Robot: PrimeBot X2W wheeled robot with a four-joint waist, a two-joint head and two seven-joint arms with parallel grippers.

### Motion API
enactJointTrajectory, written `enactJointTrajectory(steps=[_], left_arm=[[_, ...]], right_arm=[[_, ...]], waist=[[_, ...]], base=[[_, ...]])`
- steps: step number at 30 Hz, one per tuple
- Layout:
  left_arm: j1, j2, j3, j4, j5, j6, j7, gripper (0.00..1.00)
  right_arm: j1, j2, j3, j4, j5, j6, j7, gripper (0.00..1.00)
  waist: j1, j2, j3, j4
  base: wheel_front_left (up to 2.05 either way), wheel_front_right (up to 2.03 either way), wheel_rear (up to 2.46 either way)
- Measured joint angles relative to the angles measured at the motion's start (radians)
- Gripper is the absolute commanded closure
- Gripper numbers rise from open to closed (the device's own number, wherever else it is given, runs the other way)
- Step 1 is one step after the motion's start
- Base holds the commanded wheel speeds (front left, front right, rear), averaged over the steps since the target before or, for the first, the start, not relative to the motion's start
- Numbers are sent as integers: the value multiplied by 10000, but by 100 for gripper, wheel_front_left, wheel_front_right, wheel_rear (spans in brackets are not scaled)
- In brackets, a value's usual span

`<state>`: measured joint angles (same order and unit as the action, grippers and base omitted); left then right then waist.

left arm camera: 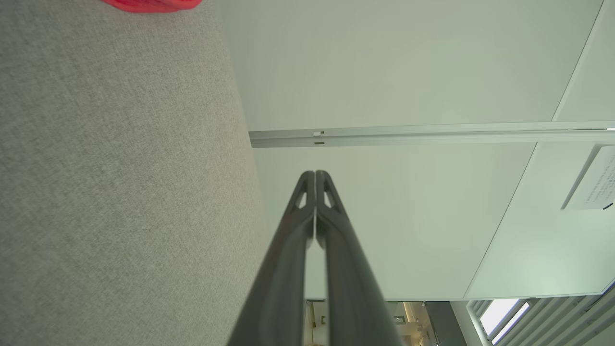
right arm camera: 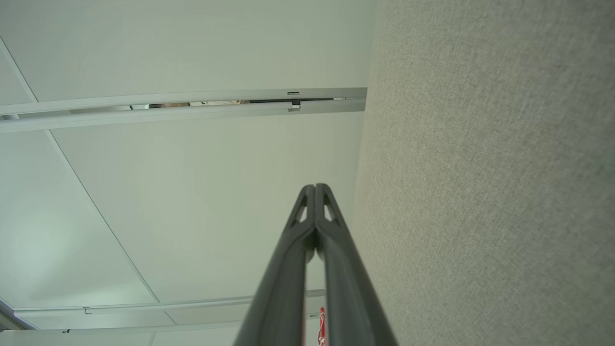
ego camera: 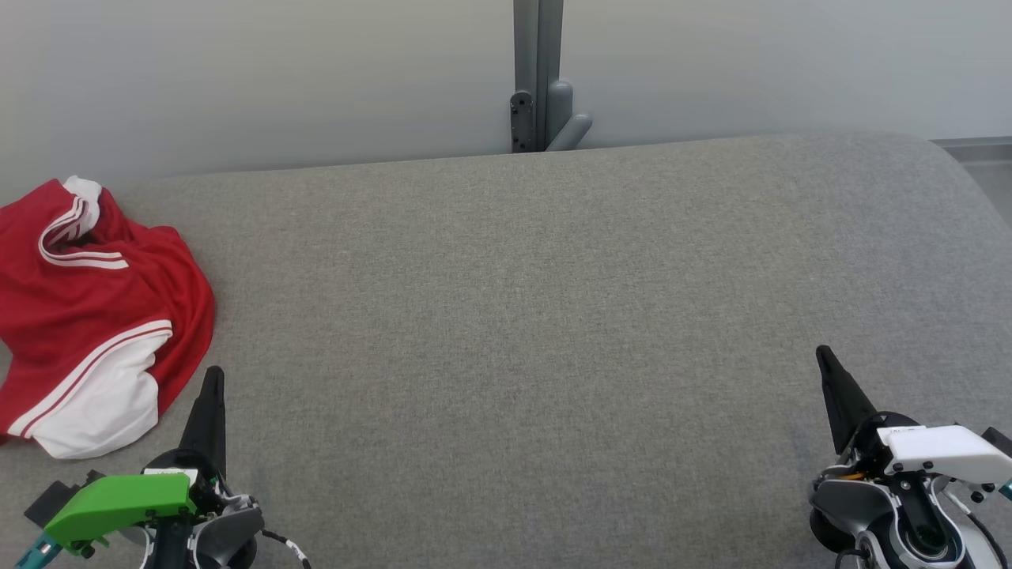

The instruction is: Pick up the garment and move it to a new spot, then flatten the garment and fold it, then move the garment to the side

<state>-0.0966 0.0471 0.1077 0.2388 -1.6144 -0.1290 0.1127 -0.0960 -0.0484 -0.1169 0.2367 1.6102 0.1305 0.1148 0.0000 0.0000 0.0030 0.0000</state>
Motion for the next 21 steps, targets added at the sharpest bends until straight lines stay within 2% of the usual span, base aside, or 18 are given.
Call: enactJointTrajectory(steps=[21], left_arm=[[0, 0, 0, 0, 0, 0, 0, 100]], right_arm=[[0, 0, 0, 0, 0, 0, 0, 100]], waist=[[0, 0, 0, 0]], base=[[0, 0, 0]])
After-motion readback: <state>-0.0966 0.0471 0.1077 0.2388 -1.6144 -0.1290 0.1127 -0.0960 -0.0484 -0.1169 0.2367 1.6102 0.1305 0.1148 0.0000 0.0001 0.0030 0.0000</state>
